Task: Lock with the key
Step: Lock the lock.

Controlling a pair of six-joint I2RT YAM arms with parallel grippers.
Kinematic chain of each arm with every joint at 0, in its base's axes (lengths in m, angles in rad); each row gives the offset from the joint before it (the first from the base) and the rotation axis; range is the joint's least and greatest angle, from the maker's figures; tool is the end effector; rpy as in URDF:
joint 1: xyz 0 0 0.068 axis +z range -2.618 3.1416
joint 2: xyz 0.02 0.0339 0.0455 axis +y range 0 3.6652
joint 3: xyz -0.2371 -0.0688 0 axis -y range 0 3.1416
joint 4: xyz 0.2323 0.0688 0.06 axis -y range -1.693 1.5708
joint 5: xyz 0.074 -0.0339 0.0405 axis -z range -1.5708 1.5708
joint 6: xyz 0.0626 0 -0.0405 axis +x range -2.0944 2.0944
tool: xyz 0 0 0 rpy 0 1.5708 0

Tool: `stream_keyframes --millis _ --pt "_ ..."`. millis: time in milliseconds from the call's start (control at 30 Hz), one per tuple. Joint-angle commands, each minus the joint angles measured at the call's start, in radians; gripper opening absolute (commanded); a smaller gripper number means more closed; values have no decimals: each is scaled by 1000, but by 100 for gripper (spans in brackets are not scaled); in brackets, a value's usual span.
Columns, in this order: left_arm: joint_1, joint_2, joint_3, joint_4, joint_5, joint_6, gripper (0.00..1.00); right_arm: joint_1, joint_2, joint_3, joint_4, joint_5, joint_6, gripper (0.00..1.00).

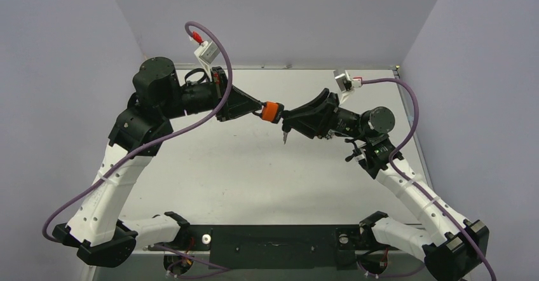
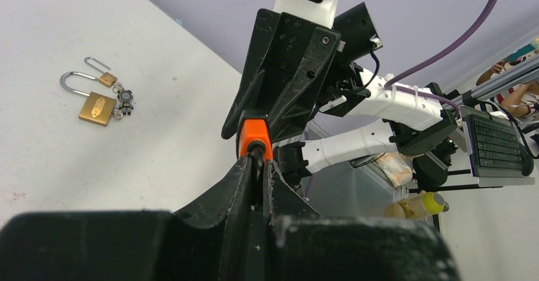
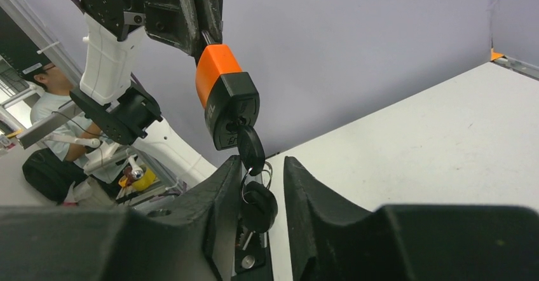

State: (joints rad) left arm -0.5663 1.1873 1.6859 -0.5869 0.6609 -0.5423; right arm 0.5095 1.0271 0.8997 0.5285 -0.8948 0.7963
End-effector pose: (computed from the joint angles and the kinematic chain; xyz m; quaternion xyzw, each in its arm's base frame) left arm 0.1731 -0.1556 0.4863 0.2274 0.6950 -0.5397 0.4171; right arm 0.1853 0.1595 0.3906 -0.2859 0.5442 0.6464 0.4520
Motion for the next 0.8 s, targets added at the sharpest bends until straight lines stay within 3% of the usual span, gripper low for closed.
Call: stream_keyframes --millis 0,167,367,600,767 --pt "7 -21 11 89 18 -11 0 8 -15 39 10 15 -37 23" --pt "8 -13 10 86 10 -8 0 7 -26 39 -58 43 -77 0" --pt "71 0 20 47 -7 19 0 -38 -62 -11 -131 102 -133 0" --pt "189 5 4 43 91 34 0 -126 -133 -159 -140 144 -131 0" --pt "206 -2 -104 67 7 -4 0 -101 -106 -147 -301 295 -210 0"
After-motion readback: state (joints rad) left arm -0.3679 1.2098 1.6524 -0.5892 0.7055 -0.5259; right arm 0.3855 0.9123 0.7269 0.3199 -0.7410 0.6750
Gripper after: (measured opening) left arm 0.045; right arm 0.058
